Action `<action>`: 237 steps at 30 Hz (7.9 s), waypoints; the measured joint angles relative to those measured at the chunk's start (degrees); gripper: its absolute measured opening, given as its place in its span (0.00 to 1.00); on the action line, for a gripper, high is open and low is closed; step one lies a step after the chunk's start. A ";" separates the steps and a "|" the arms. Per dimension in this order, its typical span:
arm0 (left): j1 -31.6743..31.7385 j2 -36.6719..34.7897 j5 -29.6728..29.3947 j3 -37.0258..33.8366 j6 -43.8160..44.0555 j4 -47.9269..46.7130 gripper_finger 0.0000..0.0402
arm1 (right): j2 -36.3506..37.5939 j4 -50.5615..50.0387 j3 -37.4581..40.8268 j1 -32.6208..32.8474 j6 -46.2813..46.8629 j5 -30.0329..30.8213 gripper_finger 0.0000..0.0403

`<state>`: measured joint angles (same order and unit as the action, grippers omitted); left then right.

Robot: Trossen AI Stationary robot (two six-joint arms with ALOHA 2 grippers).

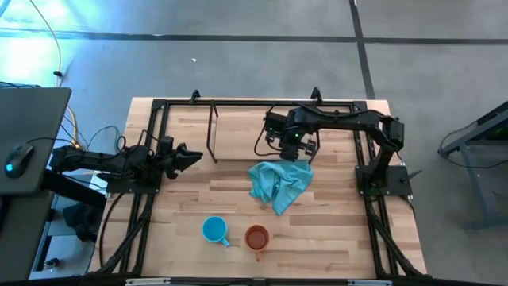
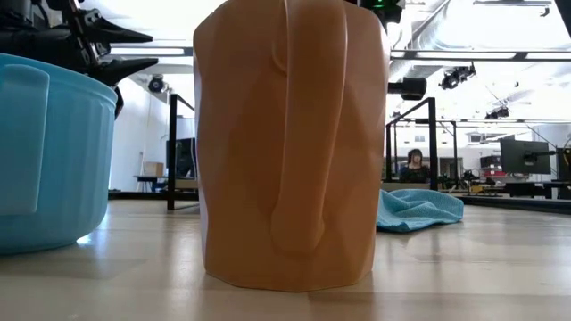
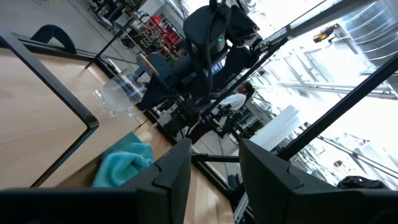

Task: Stack small to large cups/mugs on shelf
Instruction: Put the transparent mug on the shelf, then put the blue mug on the shelf

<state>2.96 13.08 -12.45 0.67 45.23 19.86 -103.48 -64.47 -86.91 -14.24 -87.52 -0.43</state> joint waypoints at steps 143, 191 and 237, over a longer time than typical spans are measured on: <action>0.00 -0.04 20.58 0.00 -4.98 10.58 0.31 | 11.65 55.58 0.02 36.83 89.21 26.30 0.25; -0.02 -0.04 52.70 0.00 4.52 3.78 0.31 | 7.46 51.15 0.09 47.12 138.35 27.33 0.25; -41.24 21.94 -3.80 38.23 -38.82 -17.12 0.31 | -0.96 26.78 -41.73 38.88 81.06 28.45 0.25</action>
<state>-38.28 35.02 -16.25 38.90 6.41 2.74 -104.44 -37.69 -128.64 24.64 -6.45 28.02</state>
